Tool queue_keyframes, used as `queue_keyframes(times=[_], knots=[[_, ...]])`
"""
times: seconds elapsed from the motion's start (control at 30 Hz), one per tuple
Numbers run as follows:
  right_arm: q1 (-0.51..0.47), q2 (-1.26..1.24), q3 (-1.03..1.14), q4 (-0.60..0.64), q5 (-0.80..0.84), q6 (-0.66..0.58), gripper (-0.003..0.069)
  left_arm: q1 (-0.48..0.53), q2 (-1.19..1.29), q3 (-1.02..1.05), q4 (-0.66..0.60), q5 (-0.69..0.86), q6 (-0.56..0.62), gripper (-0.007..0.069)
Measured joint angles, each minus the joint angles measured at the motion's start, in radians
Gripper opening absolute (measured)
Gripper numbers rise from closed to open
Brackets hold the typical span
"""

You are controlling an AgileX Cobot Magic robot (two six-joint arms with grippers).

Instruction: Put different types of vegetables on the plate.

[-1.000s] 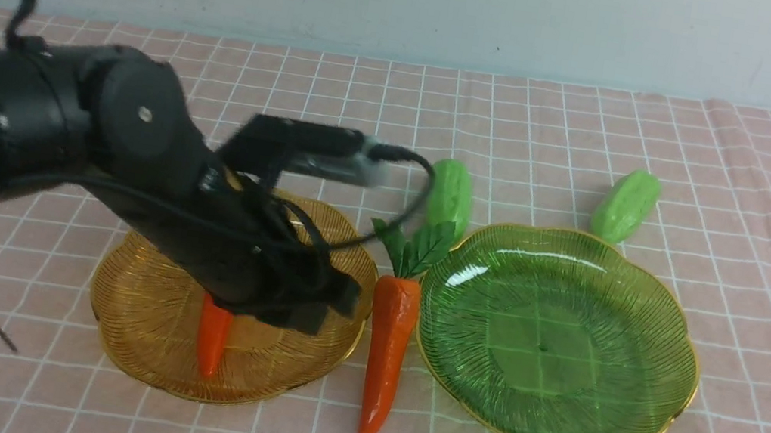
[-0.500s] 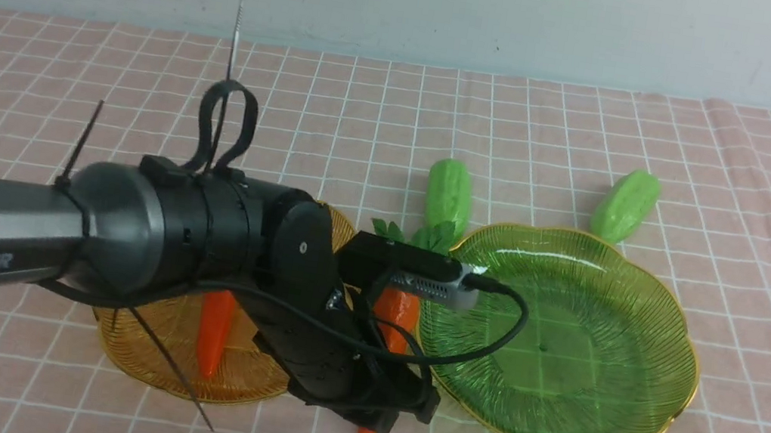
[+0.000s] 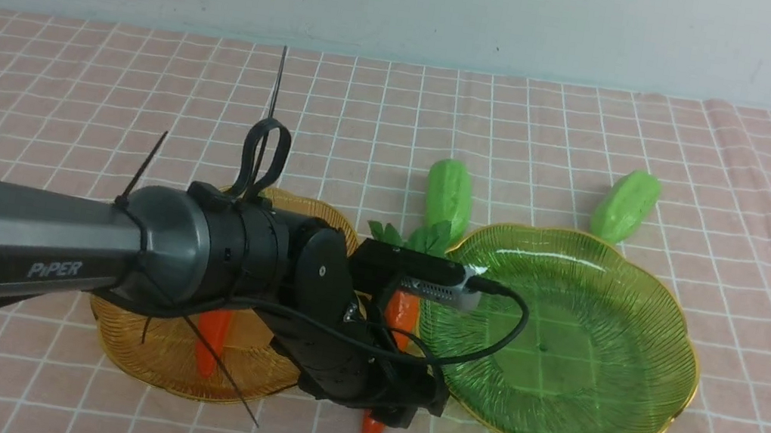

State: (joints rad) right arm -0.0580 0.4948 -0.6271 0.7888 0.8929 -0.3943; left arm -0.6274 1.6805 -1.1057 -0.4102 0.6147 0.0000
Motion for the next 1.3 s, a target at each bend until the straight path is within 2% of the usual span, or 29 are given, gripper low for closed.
queue_keyframes(times=[0.07,0.2,0.33,0.43,0.57,0.63,0.7,0.8,0.9,0.93,0.97,1.07,1.1,1.23,1.3], knots=[[0.000,0.033,-0.040,-0.009,0.037,0.009,-0.0015,0.023,-0.051,0.000,0.023,0.009,-0.022,0.0137],[0.000,0.183,-0.187,-0.085,0.148,0.014,-0.0015,0.177,-0.093,0.000,0.085,0.024,-0.044,0.0137],[0.001,0.350,-0.336,-0.124,0.215,0.015,-0.0014,0.288,-0.065,0.000,0.102,0.030,0.046,0.0141],[0.034,0.490,-0.451,-0.147,0.208,0.015,-0.0012,0.297,-0.046,0.000,0.089,0.014,0.106,0.0160],[0.134,0.667,-0.567,-0.215,0.160,0.047,-0.0012,0.295,-0.018,0.000,0.059,-0.025,0.142,0.0225],[0.166,0.724,-0.609,-0.247,0.132,0.092,-0.0011,0.294,-0.007,0.000,0.056,-0.026,0.150,0.0267],[0.218,0.846,-0.686,-0.310,0.096,0.190,-0.0006,0.294,0.007,0.000,0.055,-0.027,0.151,0.0321],[0.264,1.004,-0.784,-0.395,0.088,0.265,0.0021,0.294,0.012,0.000,0.050,-0.027,0.153,0.0400],[0.290,1.116,-0.869,-0.440,0.089,0.291,0.0063,0.294,0.005,0.000,0.048,-0.021,0.153,0.0421],[0.305,1.175,-0.913,-0.452,0.089,0.297,0.0099,0.294,-0.005,0.000,0.048,-0.015,0.153,0.0419],[0.317,1.243,-0.964,-0.454,0.089,0.298,0.0136,0.294,-0.016,0.000,0.048,-0.007,0.153,0.0413],[0.346,1.395,-1.089,-0.455,0.088,0.299,0.0253,0.294,-0.094,0.000,0.054,0.046,0.153,0.0310],[0.359,1.461,-1.137,-0.457,0.087,0.299,0.0323,0.294,-0.121,0.000,0.060,0.063,0.153,0.0247],[0.402,1.666,-1.329,-0.468,0.074,0.294,0.0523,0.294,-0.263,0.000,0.094,0.167,0.153,0.0025],[0.413,1.745,-1.397,-0.475,0.073,0.292,0.0574,0.294,-0.316,0.000,0.098,0.201,0.153,0.0006]])
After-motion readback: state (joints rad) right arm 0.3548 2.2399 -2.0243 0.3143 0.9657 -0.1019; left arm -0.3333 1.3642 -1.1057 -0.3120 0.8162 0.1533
